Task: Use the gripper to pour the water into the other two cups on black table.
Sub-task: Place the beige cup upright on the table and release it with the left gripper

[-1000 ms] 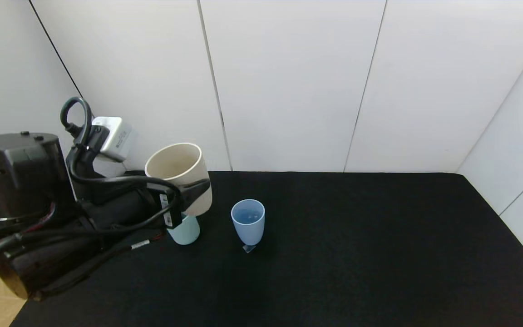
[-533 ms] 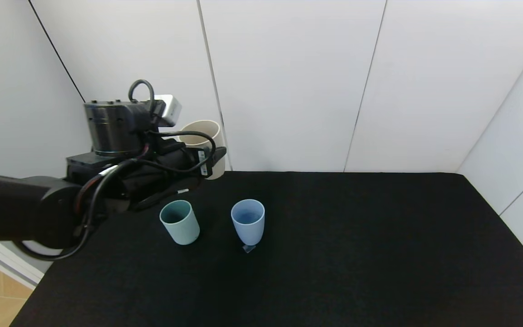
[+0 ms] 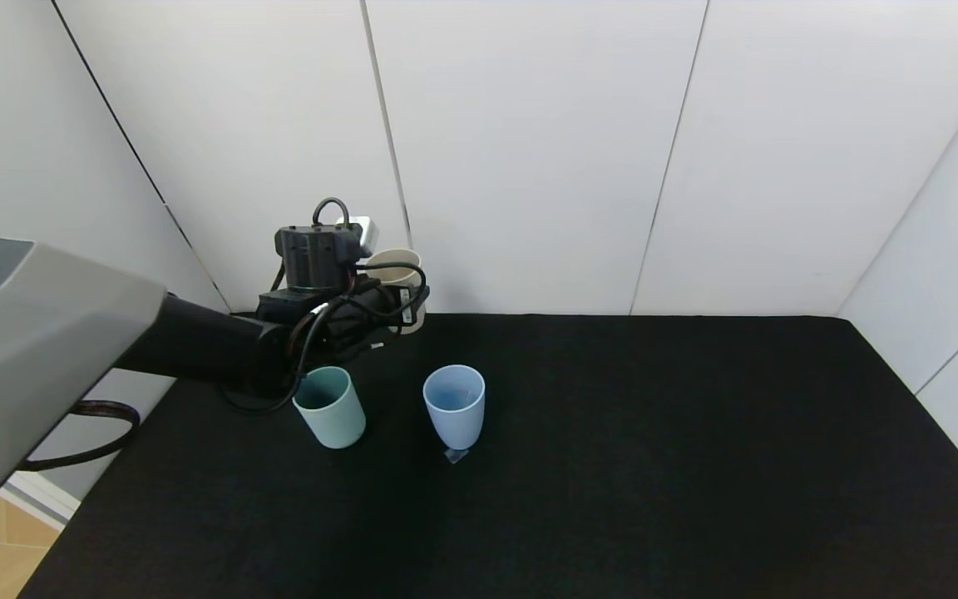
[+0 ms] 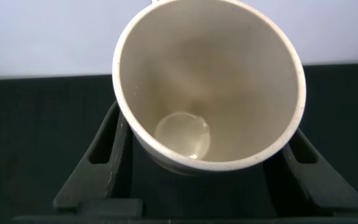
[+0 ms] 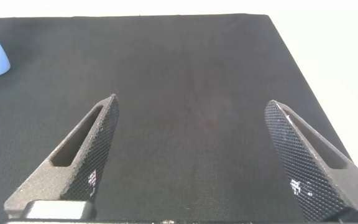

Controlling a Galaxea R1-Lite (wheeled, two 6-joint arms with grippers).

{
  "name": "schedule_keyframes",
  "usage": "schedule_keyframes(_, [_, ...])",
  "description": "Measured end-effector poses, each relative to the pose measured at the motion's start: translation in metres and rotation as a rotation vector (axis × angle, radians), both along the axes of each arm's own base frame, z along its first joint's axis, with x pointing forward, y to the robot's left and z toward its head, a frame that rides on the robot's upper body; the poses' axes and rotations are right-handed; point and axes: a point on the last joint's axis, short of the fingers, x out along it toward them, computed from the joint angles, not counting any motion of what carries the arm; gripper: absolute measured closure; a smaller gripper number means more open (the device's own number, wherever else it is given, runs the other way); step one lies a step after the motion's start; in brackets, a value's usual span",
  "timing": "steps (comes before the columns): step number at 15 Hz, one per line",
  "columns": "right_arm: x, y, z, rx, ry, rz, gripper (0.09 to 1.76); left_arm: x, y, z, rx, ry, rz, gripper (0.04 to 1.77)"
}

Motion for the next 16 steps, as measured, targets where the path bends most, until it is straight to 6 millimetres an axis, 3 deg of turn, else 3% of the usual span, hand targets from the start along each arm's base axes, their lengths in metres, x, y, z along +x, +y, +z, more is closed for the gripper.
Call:
schedule_keyframes(6, [0.000, 0.000, 0.000, 0.000, 0.000, 0.000, 0.14, 0.022, -0.003, -0.038, 0.014, 0.064, 0.005, 0.62])
schedule_keyframes(16, [0.000, 0.000, 0.000, 0.000, 0.000, 0.001, 0.14, 0.037, -0.008, -0.066, 0.021, 0.100, -0.004, 0.62])
